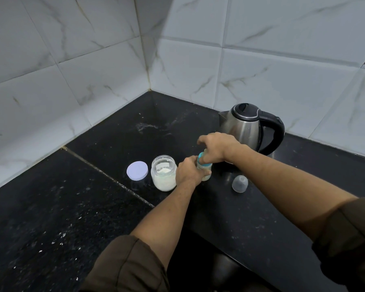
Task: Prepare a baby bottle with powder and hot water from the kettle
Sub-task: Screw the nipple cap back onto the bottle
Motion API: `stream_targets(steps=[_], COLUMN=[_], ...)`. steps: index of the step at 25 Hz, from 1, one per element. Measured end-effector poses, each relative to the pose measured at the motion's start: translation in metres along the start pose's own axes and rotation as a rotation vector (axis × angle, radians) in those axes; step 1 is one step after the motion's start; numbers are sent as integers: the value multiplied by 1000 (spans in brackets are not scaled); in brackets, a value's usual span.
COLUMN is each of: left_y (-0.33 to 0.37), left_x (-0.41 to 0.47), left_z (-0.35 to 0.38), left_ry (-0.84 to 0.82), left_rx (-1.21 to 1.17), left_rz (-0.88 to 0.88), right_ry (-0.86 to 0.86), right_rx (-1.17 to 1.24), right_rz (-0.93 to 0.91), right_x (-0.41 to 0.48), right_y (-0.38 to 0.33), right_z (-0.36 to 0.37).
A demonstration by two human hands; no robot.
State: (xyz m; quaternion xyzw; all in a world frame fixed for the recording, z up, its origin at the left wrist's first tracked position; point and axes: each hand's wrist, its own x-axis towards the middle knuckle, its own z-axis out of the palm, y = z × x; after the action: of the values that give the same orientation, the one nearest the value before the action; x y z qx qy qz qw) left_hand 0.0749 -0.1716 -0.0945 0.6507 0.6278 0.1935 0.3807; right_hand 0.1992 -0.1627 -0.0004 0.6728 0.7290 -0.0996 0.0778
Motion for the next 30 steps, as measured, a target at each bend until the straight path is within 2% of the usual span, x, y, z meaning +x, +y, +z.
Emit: stream_targets(steps=[3, 8, 12, 14, 24, 30], left_y=[2, 1, 3, 3, 4, 4], left_x=[-1, -1, 1, 1, -2, -1], left_z=[0, 0, -2, -1, 1, 1], left_ry=[1, -10, -9, -10, 12, 15], left_rx=[4, -2, 18, 25, 29, 42], left_rz=[1, -12, -14, -16, -24, -23], right_ry=[-23, 52, -45, -86, 64, -9], right_rx=[-13, -93, 28, -2, 63, 18], right_rz=[-2, 146, 42, -18, 179, 29], right_x=[0, 2, 1, -1, -3, -2], right_y=[1, -4, 2, 4, -3, 5], right_z=[3, 12, 3, 2, 21, 17])
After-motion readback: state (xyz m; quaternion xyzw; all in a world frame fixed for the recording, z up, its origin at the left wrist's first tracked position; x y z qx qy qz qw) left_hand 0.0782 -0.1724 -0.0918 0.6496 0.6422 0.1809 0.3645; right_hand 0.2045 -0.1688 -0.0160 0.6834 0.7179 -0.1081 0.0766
